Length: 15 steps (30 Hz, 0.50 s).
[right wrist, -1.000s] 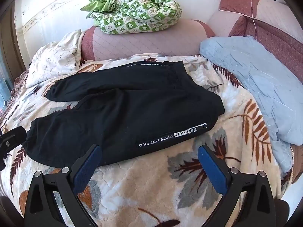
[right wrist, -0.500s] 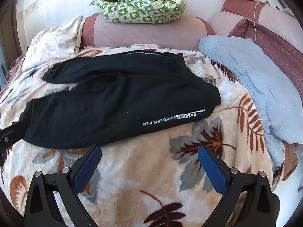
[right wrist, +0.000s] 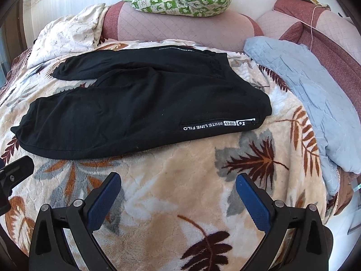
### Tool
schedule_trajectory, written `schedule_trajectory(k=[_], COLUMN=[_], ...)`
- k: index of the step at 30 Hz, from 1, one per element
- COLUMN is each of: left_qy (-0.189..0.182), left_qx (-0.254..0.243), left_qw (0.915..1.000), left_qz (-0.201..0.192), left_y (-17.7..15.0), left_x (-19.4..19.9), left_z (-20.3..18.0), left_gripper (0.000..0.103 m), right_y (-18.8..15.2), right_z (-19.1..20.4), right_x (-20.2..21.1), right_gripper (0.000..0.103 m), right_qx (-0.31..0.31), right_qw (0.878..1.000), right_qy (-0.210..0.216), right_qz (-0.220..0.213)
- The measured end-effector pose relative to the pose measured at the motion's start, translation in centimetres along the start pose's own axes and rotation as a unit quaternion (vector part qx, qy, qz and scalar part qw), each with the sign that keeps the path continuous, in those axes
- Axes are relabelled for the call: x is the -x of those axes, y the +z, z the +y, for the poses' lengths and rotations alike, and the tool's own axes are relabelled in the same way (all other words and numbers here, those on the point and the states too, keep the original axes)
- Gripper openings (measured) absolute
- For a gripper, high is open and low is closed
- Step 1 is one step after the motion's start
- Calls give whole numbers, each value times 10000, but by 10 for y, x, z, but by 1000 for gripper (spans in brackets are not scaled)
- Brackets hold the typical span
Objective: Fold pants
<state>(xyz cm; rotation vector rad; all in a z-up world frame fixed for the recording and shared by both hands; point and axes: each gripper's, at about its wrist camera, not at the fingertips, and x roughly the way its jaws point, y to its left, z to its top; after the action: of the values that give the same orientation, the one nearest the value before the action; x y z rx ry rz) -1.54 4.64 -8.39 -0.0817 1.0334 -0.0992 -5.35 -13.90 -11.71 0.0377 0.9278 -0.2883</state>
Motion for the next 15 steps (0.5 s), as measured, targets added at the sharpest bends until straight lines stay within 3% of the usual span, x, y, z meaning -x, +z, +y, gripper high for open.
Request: schedule_trajectory(k=[15], left_qy=[249], left_qx=[-187], left_qw=[9980], left_qz=[553], left_y=[-17], left_x=[-38], left_z=[-6], left_gripper=[103], right_y=[-6], right_z=[-6], right_x=[-18], right_gripper=[103], right_qx=[-130], right_qw=[9993], right_qy=[251], right_qz=[230])
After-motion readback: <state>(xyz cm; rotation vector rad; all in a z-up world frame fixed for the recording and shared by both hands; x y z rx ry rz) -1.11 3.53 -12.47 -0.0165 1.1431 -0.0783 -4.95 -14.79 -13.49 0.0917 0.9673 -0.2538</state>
